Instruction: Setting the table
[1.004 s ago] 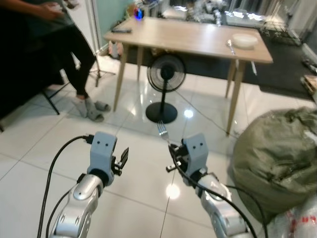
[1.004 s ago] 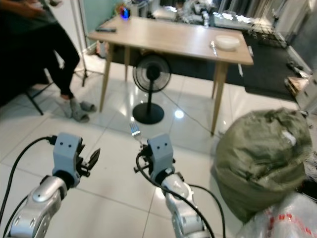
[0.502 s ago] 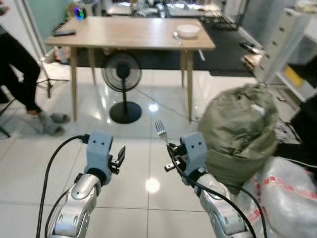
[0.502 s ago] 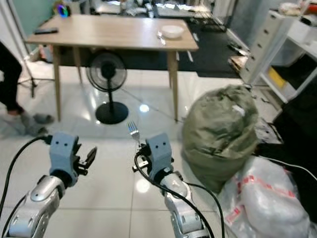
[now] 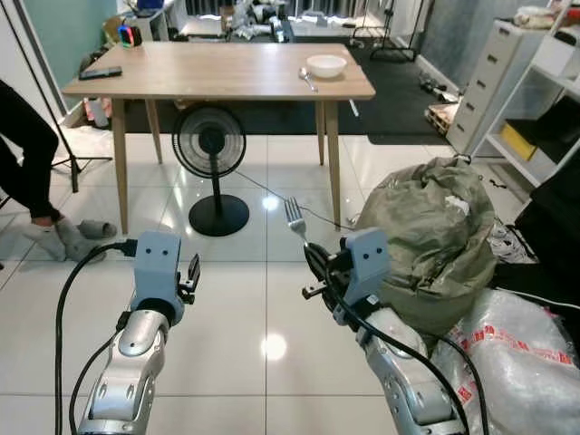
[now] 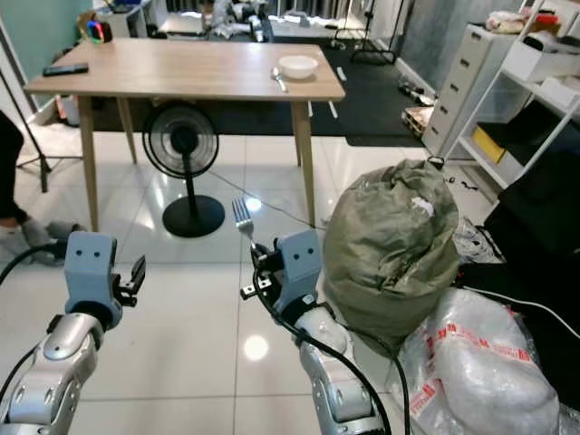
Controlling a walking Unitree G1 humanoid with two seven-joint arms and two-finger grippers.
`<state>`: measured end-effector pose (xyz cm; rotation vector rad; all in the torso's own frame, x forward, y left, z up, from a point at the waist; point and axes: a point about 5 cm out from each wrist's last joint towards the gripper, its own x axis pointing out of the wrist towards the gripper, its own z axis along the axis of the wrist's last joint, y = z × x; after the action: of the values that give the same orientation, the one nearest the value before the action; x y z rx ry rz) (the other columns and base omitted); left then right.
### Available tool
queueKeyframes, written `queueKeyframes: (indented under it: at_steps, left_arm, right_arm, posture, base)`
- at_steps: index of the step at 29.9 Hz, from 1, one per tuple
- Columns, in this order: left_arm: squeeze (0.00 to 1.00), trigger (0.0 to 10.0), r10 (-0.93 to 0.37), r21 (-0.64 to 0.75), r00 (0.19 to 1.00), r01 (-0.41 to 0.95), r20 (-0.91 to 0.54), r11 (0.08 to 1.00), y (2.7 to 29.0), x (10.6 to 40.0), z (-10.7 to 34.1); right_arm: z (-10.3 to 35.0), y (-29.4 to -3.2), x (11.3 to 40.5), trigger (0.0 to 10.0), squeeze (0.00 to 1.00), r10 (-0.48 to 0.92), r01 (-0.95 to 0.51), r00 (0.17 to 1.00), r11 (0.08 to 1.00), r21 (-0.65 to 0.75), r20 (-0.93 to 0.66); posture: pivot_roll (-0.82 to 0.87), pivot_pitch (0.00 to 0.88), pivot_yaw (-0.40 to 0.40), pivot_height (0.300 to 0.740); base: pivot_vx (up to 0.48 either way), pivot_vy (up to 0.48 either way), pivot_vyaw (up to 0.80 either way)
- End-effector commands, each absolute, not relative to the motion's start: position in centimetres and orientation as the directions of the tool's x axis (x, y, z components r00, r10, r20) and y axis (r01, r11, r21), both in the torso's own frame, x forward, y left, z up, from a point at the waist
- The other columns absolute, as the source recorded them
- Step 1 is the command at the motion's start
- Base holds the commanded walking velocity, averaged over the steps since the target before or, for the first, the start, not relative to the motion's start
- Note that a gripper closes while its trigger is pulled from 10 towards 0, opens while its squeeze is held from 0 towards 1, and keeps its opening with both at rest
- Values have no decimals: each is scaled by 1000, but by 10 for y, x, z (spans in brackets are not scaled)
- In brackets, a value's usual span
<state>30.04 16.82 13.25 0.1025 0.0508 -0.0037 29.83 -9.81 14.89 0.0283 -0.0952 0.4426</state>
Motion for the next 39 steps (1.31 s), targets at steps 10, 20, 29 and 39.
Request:
queueKeyframes:
  at_steps: [10,20,29,39]
  left_arm:
    - [0,10000,10,135,999,-5,-40,991,172,297,132]
    - [0,10000,5,133,999,0,-37,991,172,297,133]
    - [0,10000,9,135,999,-4,-40,991,172,297,133]
    - [0,10000,9,133,999,-4,-38,991,171,297,133]
  right_arm:
    - [161,-101,303,10000,0,403,-409,904,913,10,145]
    - [161,-106,305,10000,0,380,-387,914,921,31,141]
    - [160,-107,306,10000,0,374,-380,918,924,27,135]
    - [161,-109,307,10000,0,357,-362,924,932,16,135]
  posture:
    - [11,0,66,740]
    - [17,0,64,740]
    - [15,0,64,740]
    - [14,0,63,740]
  base:
    - [480,0,0]
    - [480,0,-146]
    - [480,0,-800]
    - [480,0,-454]
